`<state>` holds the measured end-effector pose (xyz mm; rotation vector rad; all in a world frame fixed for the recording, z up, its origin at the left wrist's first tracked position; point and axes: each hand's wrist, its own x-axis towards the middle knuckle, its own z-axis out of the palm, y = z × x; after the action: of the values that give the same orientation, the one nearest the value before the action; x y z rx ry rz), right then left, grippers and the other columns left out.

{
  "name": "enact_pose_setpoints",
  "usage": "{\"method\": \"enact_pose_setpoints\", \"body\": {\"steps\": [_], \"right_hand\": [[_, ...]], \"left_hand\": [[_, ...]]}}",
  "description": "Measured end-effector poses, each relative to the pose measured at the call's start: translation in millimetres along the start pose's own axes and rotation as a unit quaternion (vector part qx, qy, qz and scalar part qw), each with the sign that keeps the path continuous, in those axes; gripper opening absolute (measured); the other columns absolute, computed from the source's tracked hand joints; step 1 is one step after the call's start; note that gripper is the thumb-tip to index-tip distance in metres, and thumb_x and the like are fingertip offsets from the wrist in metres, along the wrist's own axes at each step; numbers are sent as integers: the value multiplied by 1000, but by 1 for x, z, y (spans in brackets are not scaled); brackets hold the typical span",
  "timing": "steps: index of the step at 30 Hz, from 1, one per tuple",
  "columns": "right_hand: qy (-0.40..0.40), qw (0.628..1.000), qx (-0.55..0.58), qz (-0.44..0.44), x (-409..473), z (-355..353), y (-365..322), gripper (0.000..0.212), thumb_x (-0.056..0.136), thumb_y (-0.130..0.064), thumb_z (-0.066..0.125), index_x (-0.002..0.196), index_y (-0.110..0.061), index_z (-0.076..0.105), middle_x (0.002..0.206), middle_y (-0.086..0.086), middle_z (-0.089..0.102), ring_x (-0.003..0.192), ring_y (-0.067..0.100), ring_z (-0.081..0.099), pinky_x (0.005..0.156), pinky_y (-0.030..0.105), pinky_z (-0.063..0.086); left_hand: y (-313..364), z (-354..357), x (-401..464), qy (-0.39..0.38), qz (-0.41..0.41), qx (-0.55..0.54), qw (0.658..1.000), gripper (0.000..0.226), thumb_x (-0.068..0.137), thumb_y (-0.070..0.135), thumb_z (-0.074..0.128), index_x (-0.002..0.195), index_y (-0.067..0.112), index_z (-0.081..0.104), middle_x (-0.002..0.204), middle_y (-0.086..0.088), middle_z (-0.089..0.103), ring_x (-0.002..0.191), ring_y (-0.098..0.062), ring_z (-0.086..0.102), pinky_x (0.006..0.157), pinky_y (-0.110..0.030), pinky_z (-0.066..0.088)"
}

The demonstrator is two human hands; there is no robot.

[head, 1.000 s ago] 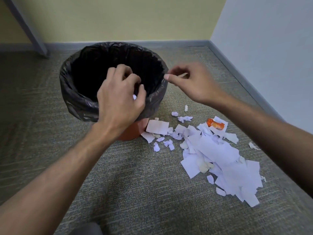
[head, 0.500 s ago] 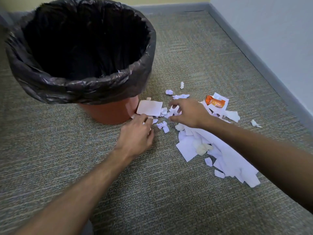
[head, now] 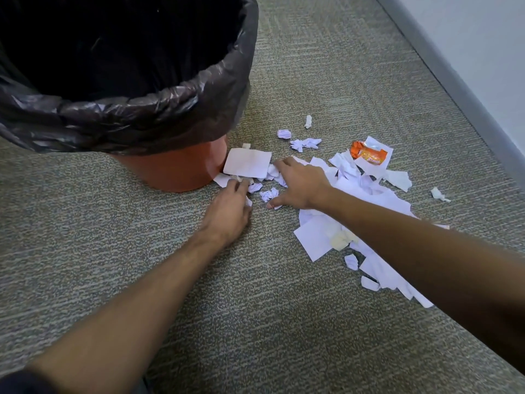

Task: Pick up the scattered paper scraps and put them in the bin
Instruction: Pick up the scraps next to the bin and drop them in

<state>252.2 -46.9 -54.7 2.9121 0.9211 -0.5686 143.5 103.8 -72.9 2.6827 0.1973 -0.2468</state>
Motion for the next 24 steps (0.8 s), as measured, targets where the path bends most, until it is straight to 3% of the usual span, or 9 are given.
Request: {"method": "enact_pose_setpoints", "body": {"steps": [4, 9, 14, 19, 21, 24], "right_hand": [[2, 1000, -15, -9, 4, 7, -9, 88, 74, -60, 72, 143, -21, 34, 133, 9, 47, 111, 37, 58, 79, 39, 43], [28, 998, 47, -11, 3, 11, -10, 48, 88, -31, 67, 130, -21, 47, 118, 12, 56, 108, 36, 57, 77, 39, 44], [67, 989, 135, -2, -5, 7, -8, 39, 85, -12, 62, 123, -16, 57, 110, 16, 64, 100, 34, 59, 72, 33, 39], [120, 961, 249, -2, -29, -16, 2, 12, 76, -6, 65, 85, -12, 61, 77, 10, 66, 72, 23, 54, 63, 31, 36], [142, 948, 286, -4, -45, -33, 7, 9, 73, -8, 67, 73, -10, 58, 69, 9, 64, 66, 20, 54, 60, 34, 38], [167, 931, 324, 5, -68, -67, 17, 25, 74, -4, 69, 63, -21, 54, 63, 1, 59, 67, 24, 64, 65, 39, 48]], "left_hand": [[0, 3, 12, -21, 11, 5, 1000, 57, 94, 17, 59, 145, 15, 35, 139, -10, 40, 115, -37, 54, 94, -47, 46], [2, 3, 20, -14, 15, 9, 1000, 28, 94, 17, 57, 121, 14, 63, 123, -8, 51, 105, -36, 58, 87, -44, 49], [10, -3, 14, 26, 6, -17, 1000, 24, 93, 14, 59, 114, 13, 71, 117, -7, 59, 104, -32, 59, 88, -41, 48], [26, -32, 2, 93, 31, -46, 994, 22, 93, 14, 59, 110, 9, 73, 112, -8, 59, 95, -32, 61, 85, -42, 48], [38, -50, -6, 122, 54, -57, 989, 20, 93, 13, 58, 105, 8, 74, 111, -6, 58, 93, -30, 61, 84, -41, 49], [57, -81, -17, 165, 93, -59, 980, 19, 94, 13, 58, 106, 9, 73, 112, -2, 57, 91, -27, 63, 80, -40, 50]]}}
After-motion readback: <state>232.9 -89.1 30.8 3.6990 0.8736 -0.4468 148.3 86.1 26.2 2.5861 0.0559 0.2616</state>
